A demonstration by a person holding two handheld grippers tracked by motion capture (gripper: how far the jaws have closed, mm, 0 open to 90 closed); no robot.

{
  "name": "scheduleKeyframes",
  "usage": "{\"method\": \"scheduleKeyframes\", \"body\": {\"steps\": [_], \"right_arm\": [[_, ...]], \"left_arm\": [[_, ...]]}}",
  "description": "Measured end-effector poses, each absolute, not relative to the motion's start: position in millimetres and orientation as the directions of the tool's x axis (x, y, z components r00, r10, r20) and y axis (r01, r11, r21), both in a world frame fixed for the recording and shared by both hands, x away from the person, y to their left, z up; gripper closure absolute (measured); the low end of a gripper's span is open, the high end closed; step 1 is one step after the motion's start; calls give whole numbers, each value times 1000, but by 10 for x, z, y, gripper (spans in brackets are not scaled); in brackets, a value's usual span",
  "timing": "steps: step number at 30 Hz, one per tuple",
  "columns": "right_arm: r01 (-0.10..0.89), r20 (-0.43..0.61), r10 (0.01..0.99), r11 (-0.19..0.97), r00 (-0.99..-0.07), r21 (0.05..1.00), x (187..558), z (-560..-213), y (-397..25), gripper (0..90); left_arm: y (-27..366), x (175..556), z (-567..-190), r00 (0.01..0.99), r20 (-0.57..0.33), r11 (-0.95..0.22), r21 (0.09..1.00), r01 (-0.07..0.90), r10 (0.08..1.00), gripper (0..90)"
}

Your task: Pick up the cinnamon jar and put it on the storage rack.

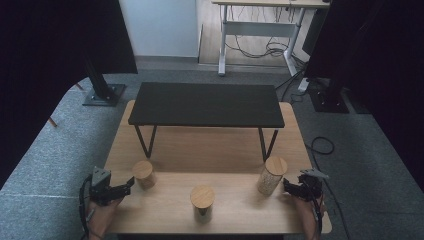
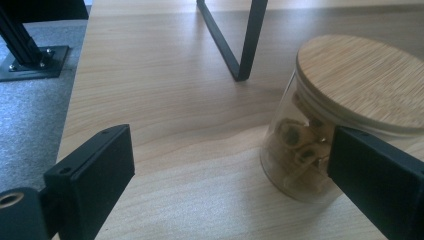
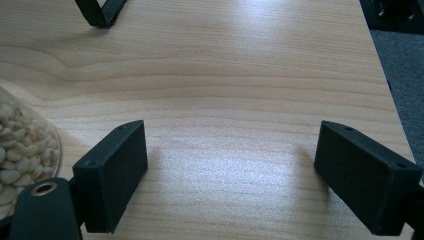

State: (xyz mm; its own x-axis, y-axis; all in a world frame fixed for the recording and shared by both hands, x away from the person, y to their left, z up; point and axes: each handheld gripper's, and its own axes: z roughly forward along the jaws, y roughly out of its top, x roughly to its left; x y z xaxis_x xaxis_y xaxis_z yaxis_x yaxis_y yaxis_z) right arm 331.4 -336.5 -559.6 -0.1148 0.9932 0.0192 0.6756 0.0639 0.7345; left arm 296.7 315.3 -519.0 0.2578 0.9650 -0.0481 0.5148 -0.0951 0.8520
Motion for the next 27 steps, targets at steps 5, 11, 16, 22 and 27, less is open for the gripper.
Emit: {"method": "scheduleKeyframes", "body": {"steps": [5, 11, 16, 22, 27], "right_arm": [[676, 19, 993, 64, -115, 735, 3314, -5596, -3365, 135], [676, 19, 993, 64, -115, 735, 3314, -5596, -3365, 135], [676, 20, 993, 64, -115, 735, 3314, -5596, -3365, 135], [676, 19, 993, 64, -115, 735, 3314, -5596, -3365, 135], [676, 19, 993, 64, -115, 734, 3314, -5596, -3365, 134]], "left_arm": [[3163, 2952, -5146, 248, -41, -93, 859, 504, 968, 46], [3182, 2940, -5091, 241, -45, -80, 870, 487, 970, 46], [3181, 2936, -5045, 242, -46, -76, 880, 470, 969, 45], [3150, 2950, -4997, 249, -52, -69, 888, 454, 967, 41], [3119, 2954, -4978, 258, -55, -67, 895, 440, 965, 41]]}}
